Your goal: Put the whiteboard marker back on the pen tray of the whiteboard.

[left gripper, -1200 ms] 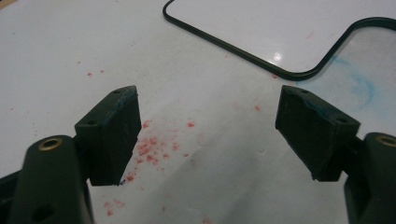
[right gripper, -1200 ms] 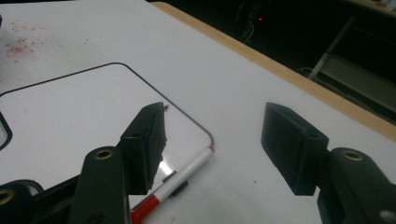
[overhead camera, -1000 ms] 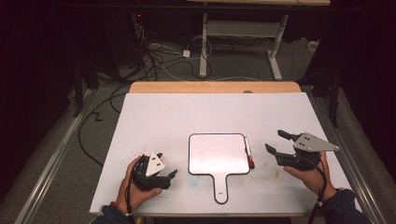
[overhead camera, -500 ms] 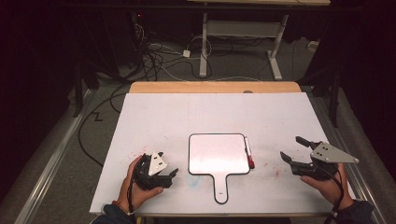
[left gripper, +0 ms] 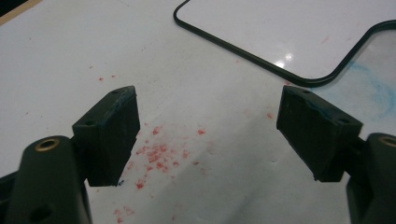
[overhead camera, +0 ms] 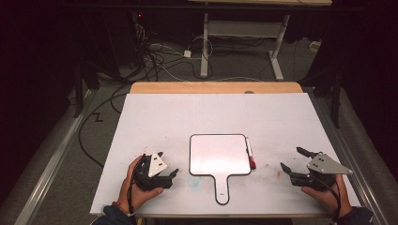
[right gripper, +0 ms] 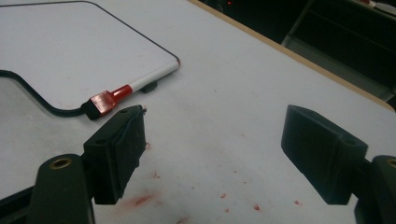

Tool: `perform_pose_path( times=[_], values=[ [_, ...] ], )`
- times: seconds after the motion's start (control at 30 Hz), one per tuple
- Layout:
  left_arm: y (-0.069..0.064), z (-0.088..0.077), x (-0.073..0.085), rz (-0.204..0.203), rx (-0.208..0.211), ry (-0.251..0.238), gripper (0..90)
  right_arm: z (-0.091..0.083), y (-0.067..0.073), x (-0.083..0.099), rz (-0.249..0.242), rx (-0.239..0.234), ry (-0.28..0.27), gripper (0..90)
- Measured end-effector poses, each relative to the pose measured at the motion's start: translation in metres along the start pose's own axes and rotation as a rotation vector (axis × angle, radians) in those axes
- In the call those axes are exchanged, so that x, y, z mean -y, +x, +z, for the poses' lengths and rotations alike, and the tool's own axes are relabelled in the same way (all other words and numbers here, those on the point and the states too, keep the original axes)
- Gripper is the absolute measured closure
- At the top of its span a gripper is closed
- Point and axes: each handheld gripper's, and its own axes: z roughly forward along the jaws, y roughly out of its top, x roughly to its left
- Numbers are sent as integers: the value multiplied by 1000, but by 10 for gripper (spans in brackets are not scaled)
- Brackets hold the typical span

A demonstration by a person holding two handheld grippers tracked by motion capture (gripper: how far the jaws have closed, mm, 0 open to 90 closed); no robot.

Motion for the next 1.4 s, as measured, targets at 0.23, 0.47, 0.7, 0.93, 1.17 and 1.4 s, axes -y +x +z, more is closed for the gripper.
perform_pose_path(
  times=[0.23,0.47,0.7,0.93,1.17,1.4],
  values=[
    [-3,-3,1,27,1,1,203,3,5,-1,-9,-10,8,220],
    [-2,-5,3,40,-7,-9,202,3,9,-4,-16,-6,8,222],
    [-3,-5,3,37,-6,5,202,6,8,-3,-18,-12,9,222],
    [-3,-6,4,37,-7,3,202,5,9,-4,-23,-10,10,222],
    [-3,-5,3,41,-6,0,202,6,11,-4,-32,-8,12,222],
    [-2,-3,3,42,-2,7,199,4,11,-5,-33,-1,5,222]
  ],
)
